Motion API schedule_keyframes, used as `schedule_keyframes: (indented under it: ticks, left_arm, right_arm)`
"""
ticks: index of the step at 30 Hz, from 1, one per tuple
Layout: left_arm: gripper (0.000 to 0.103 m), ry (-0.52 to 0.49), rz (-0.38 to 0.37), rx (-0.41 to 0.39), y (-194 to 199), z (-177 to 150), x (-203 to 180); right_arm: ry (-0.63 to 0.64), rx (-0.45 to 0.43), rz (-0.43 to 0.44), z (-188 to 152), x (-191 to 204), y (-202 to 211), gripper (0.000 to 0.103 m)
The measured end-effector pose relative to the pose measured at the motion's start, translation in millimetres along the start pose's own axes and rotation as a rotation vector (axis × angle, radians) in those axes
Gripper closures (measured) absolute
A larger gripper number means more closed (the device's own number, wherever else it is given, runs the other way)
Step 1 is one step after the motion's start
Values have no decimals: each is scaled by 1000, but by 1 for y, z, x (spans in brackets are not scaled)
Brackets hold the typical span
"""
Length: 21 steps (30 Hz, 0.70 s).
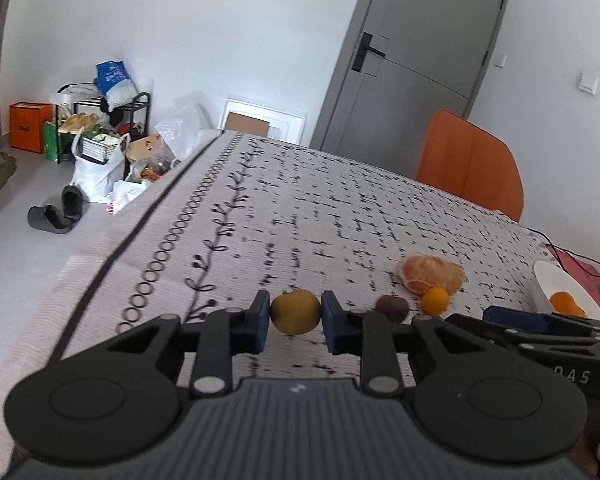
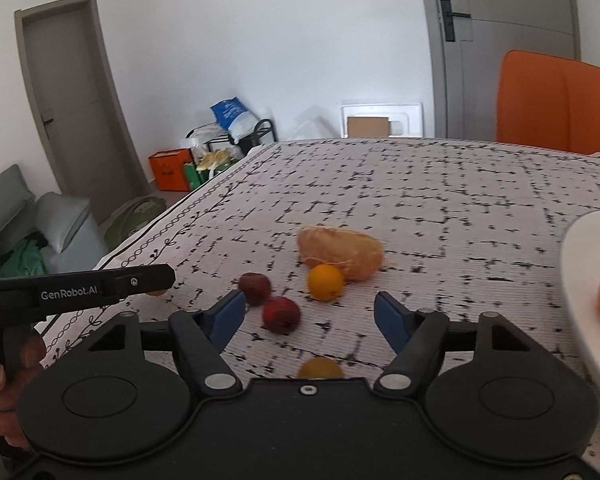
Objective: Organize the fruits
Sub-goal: 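Grasp the yellow fruit with the left tool while the right tool grasps a red plum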
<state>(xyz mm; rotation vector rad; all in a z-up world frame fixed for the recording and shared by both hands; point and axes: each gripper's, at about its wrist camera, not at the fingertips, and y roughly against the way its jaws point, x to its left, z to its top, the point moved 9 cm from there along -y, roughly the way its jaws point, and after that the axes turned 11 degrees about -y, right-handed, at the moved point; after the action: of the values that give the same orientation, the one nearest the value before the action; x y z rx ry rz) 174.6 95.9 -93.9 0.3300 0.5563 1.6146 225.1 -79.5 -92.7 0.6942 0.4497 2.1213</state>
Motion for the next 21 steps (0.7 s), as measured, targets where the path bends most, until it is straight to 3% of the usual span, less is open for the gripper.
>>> schedule_keyframes:
  ticks: [7,9,10,21]
  left_arm:
    - [77,18,26,-4,4,-1,15]
    - [77,21,27,-4,5,-1,17]
    - [77,23,26,-3,5,-1,18]
    - [77,-11,-21,-9,4,4,-11]
  right_arm:
    - [12,32,15,-2,13,-18,41]
    - [7,46,13,-4,13,-22,59]
    - [1,66,13,-7,12,-26,79]
    - [-46,-14,-9,3,-9,9,81]
